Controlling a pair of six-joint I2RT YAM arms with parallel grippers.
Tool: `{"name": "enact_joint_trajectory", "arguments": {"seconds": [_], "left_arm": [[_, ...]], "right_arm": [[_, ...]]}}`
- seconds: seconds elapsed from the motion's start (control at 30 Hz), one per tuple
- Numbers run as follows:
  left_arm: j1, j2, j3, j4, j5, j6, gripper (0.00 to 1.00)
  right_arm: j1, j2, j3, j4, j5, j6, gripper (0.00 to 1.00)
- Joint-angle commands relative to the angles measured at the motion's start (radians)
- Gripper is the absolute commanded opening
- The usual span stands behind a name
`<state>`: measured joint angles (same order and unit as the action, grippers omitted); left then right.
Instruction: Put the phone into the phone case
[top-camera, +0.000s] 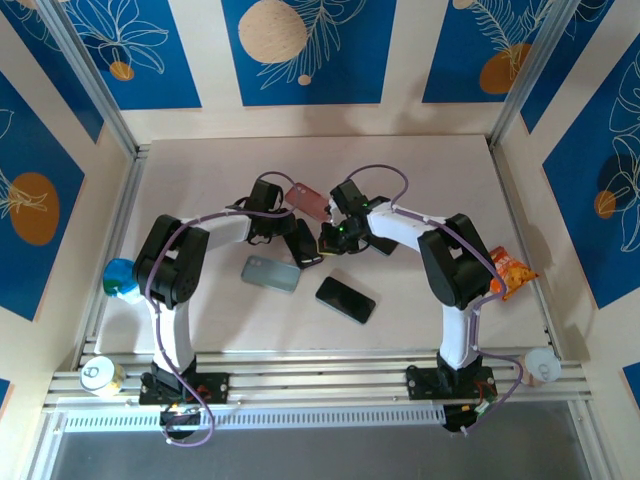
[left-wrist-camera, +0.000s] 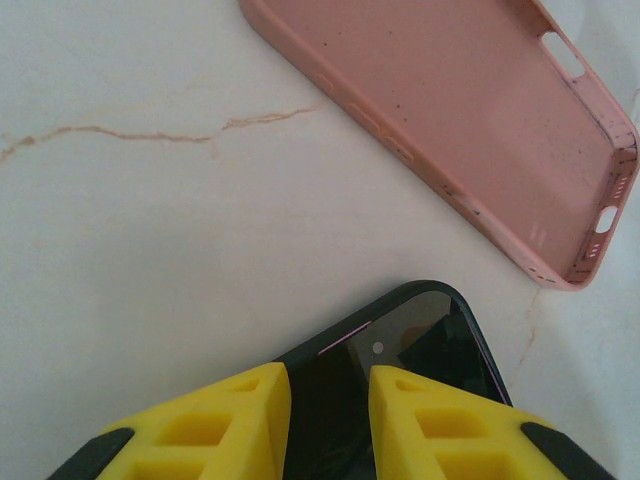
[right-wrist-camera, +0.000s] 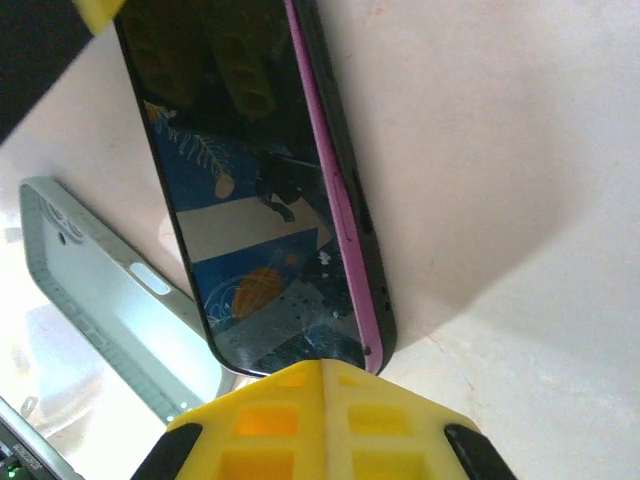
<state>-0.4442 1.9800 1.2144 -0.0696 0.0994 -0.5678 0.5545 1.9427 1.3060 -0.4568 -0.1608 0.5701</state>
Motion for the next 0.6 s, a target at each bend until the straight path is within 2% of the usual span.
{"name": "enact_joint_trajectory", "arguments": {"seconds": [0.0, 0.57], "left_arm": [[-0.024, 0.046, -0.033, -0.149, 0.04, -0.004, 0.28], [-0.024, 0.05, -0.037, -0.151, 0.041, -0.009, 0.28]], "right_arm": [[-0.005, -0.015, -0.02, -0.001, -0.012, 0.008, 0.0], [0.003, 0.074, -0.027, 0.019, -0.024, 0.011, 0.0]]}}
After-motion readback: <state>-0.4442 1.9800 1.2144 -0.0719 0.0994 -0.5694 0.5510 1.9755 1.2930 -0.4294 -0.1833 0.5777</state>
